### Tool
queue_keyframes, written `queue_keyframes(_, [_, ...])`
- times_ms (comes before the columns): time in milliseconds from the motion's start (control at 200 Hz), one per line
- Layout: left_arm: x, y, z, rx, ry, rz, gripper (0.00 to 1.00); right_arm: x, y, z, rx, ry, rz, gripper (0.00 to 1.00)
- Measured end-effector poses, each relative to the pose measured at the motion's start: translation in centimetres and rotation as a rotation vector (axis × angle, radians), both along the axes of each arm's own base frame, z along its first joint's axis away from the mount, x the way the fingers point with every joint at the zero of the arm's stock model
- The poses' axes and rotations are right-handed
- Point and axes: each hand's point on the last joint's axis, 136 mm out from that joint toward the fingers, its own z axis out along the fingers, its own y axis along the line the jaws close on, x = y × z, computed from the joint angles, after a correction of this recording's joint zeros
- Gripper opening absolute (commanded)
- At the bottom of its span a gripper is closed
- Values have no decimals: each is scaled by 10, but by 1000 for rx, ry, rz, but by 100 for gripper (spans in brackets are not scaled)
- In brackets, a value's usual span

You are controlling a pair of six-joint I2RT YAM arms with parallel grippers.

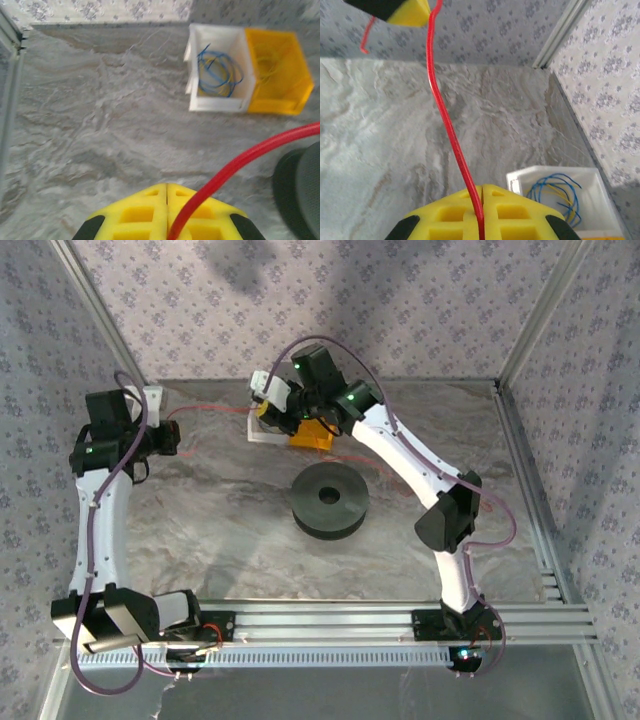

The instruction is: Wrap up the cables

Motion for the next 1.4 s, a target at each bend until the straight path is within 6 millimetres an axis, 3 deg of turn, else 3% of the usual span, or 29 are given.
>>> queue_keyframes(260, [1,18,-15,237,62,4,0,20,1,-23,-137,-110,-8,0])
queue_keyframes(510, [3,27,-18,444,93,10,0,30,2,-29,-208,-205,4,0])
queue_keyframes(640, [4,25,-14,452,96,9,0,30,2,-30,-220,-216,11,0])
queue_keyframes(770, [4,17,-3,385,66,8,0,28,2,-31,-212,-199,18,36])
queue_keyframes(859, [2,13,3,331,54,15,0,26,0,-33,-203,-174,40,50])
queue_keyframes(1019, [1,9,3,257,60,47,0,18,0,-33,-159,-114,92,55])
queue_keyframes(1214, [4,6,-1,252,71,92,0,-2,13,-29,-94,-52,161,68])
queue_keyframes(1319, [7,2,2,253,58,97,0,-10,23,-17,-54,-49,174,69])
queue_keyframes(1399, [9,-1,4,250,44,94,0,-11,35,3,-7,-84,168,66])
